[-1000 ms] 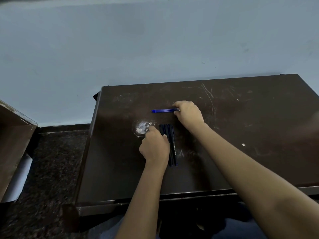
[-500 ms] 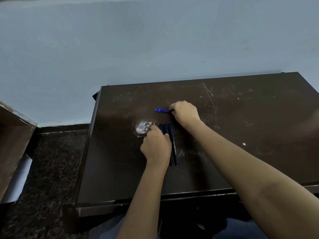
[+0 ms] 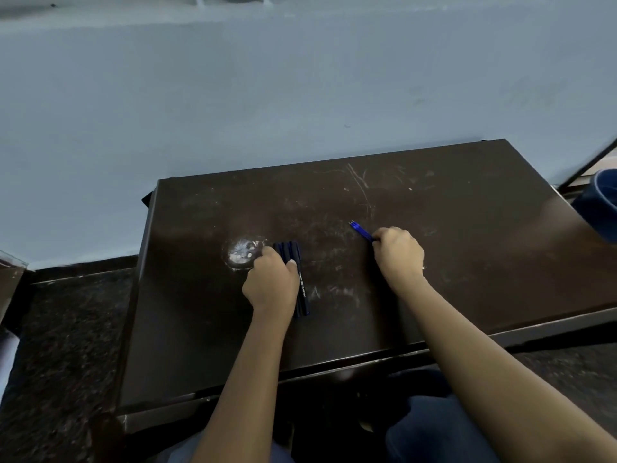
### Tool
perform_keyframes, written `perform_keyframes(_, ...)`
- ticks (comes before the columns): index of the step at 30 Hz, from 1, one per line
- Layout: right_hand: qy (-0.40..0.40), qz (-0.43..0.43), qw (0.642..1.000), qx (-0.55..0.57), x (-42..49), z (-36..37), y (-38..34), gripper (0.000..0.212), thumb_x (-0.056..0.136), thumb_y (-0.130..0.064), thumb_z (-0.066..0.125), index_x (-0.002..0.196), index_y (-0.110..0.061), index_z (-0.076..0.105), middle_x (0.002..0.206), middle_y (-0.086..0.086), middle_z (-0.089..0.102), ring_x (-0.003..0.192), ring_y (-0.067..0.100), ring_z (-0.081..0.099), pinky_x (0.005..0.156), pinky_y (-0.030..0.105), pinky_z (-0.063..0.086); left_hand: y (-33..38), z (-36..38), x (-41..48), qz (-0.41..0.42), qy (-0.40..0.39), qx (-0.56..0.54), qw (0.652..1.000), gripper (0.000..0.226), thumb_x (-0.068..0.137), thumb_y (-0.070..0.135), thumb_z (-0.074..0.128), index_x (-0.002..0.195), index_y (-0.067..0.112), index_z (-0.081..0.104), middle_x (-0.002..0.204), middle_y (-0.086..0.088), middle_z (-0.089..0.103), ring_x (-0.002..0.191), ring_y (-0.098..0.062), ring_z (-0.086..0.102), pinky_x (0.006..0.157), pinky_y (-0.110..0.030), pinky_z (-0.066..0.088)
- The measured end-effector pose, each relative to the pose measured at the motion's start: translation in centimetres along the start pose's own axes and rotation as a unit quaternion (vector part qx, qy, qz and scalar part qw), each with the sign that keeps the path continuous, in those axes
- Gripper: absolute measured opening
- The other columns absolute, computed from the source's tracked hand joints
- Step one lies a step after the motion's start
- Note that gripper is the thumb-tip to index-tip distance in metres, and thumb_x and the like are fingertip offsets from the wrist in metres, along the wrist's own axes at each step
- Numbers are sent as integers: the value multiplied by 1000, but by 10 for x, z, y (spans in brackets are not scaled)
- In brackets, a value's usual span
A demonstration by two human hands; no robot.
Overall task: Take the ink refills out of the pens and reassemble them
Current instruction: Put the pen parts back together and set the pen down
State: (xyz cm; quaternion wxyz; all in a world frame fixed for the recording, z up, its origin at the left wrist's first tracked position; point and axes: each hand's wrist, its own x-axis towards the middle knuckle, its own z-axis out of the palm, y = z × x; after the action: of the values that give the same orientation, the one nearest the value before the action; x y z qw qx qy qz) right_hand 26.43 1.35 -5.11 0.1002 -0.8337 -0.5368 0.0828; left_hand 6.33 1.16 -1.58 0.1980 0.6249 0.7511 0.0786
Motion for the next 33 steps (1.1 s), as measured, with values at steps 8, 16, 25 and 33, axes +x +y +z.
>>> perform_keyframes(8,8,120,992,32,-13,-15,30,24,90,-8,48,103,-11,68,95,12,66,87,34,63,67,37,51,2,2,-1,6,3,-2,1000,31,94,32,54,111,6,55,100,-10,65,92,-29,65,63,-34,39)
perform_keyframes(16,-7,150,988,41,-23,-19,37,20,91,-15,53,105,-9,66,101,13,64,91,35,64,68,36,49,6,0,-1,8,1,-3,1000,33,94,32,54,113,5,55,103,-12,64,95,-31,64,65,-35,38)
perform_keyframes(25,4,146,987,72,-23,-21,32,17,90,-12,56,103,-8,66,98,14,65,90,37,63,68,36,48,5,0,-2,3,1,-7,1000,32,94,32,54,112,5,55,103,-12,64,95,-31,64,66,-35,38)
perform_keyframes(33,20,147,985,85,-20,-20,32,17,89,-11,56,101,-8,68,98,15,66,90,37,63,70,37,50,7,0,-1,1,-1,-10,1000,32,94,32,54,112,6,55,103,-12,64,94,-30,64,65,-35,38)
